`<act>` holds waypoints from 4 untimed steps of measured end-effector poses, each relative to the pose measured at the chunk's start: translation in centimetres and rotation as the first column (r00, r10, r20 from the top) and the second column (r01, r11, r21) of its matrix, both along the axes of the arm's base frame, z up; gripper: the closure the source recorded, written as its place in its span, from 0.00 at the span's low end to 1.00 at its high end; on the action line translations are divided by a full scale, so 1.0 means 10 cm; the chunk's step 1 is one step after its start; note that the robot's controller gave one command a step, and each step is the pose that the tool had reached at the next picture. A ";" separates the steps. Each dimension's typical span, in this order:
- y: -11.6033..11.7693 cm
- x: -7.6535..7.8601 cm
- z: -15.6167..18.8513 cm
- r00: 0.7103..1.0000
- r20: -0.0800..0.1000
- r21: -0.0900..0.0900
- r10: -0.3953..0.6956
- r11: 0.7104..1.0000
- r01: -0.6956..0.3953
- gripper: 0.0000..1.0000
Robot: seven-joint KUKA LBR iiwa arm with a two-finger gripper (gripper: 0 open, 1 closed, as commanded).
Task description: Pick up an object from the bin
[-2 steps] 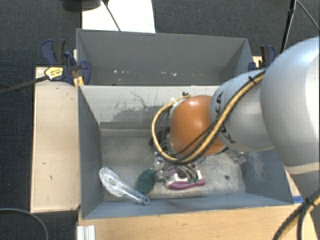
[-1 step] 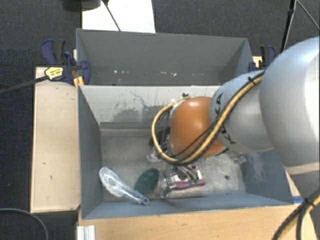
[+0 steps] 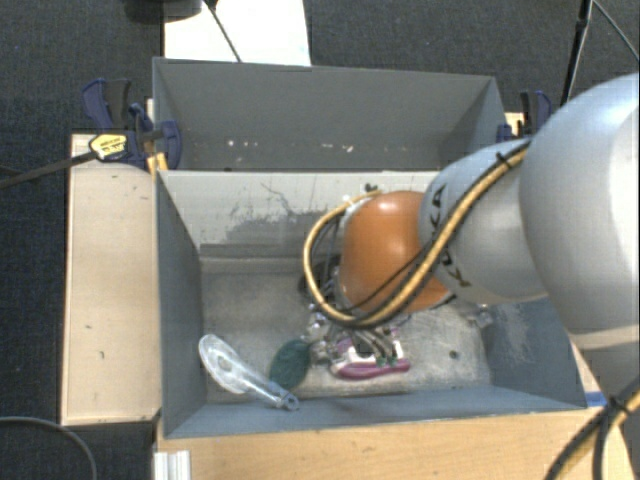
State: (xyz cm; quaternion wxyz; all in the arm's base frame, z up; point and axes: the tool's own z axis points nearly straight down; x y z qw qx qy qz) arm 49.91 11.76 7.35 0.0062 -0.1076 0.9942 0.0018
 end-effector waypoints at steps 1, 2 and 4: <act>-0.01 -0.02 -0.02 1.000 -0.007 -0.002 -0.001 1.000 0.001 0.00; 0.00 0.00 0.00 1.000 0.000 0.000 -0.005 1.000 0.005 1.00; 0.00 0.00 0.00 1.000 0.000 0.000 -0.007 1.000 0.007 1.00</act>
Offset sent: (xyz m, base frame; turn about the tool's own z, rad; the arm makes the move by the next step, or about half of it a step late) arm 0.0000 0.0000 0.0000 0.0000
